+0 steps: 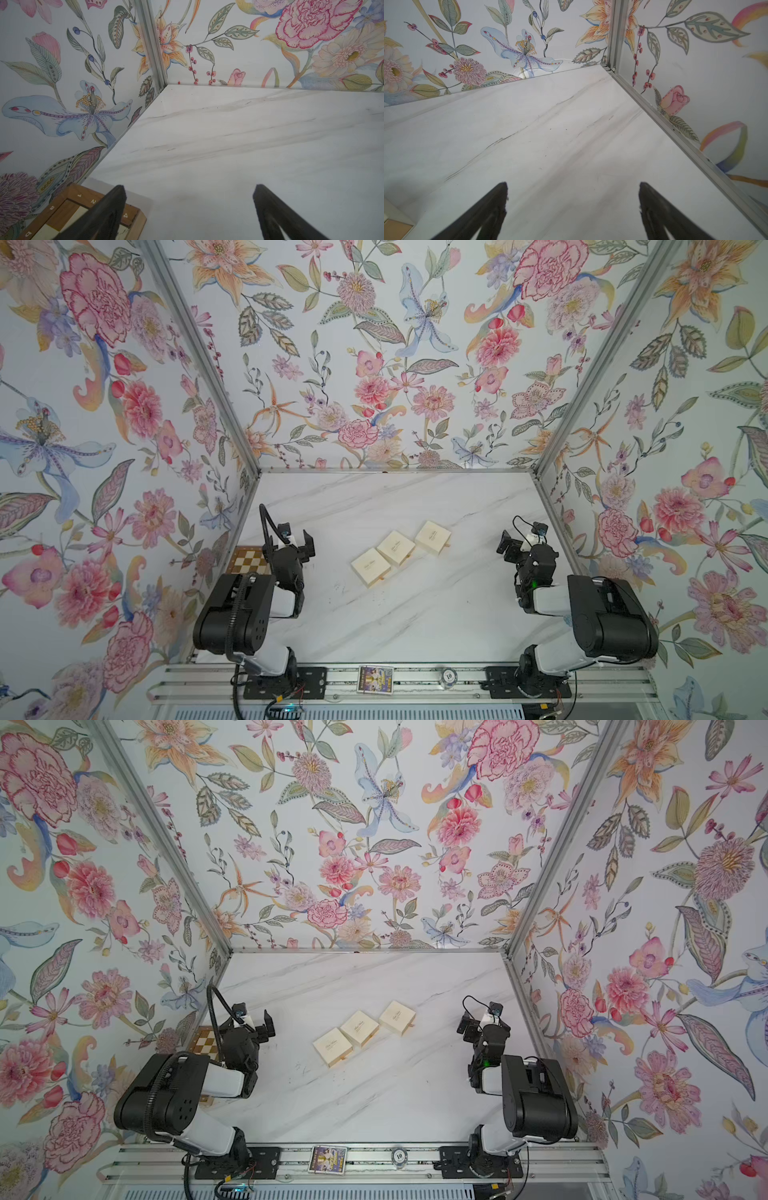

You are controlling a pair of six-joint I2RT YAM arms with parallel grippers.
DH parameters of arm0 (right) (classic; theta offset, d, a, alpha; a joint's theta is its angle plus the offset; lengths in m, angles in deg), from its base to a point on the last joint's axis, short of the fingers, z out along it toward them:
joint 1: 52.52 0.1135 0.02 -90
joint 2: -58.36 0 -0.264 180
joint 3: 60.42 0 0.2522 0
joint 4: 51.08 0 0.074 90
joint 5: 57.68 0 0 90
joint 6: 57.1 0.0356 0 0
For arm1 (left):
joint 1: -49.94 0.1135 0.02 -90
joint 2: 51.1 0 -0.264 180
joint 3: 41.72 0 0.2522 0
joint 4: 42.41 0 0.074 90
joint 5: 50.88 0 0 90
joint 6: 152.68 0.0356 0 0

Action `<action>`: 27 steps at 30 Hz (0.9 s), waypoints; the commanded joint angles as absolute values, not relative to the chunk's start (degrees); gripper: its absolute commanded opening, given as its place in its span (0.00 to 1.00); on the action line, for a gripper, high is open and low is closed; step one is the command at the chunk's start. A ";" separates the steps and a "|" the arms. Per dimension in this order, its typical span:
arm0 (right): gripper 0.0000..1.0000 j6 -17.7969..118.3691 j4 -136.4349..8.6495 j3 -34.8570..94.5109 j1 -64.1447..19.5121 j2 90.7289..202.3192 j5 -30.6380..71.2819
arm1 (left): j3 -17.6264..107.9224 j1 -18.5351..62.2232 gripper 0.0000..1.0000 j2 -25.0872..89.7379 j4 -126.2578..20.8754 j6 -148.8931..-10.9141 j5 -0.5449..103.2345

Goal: Take out the earrings from the drawer-style jewelry box
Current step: Adjust the jewelry box at the center of the board.

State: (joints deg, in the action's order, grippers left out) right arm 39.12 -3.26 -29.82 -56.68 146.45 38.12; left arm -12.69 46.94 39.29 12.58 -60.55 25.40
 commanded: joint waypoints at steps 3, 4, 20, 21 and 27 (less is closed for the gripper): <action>0.99 38.33 -3.06 -28.94 -56.64 147.01 37.95 | -12.31 46.60 0.99 39.60 14.40 -59.85 26.15; 0.99 38.35 -3.06 -28.94 -56.65 147.04 37.95 | -12.31 46.60 0.99 39.52 14.40 -59.83 26.11; 0.99 38.41 -3.05 -28.99 -56.65 147.04 37.95 | -12.31 46.60 0.99 39.60 14.40 -59.87 26.11; 0.99 38.36 -3.06 -28.92 -56.64 147.04 37.95 | -12.31 46.59 0.99 39.60 14.44 -59.87 26.13; 0.99 38.07 -1.95 -29.55 -56.30 146.87 38.14 | -12.86 46.52 0.99 39.59 15.47 -60.19 24.84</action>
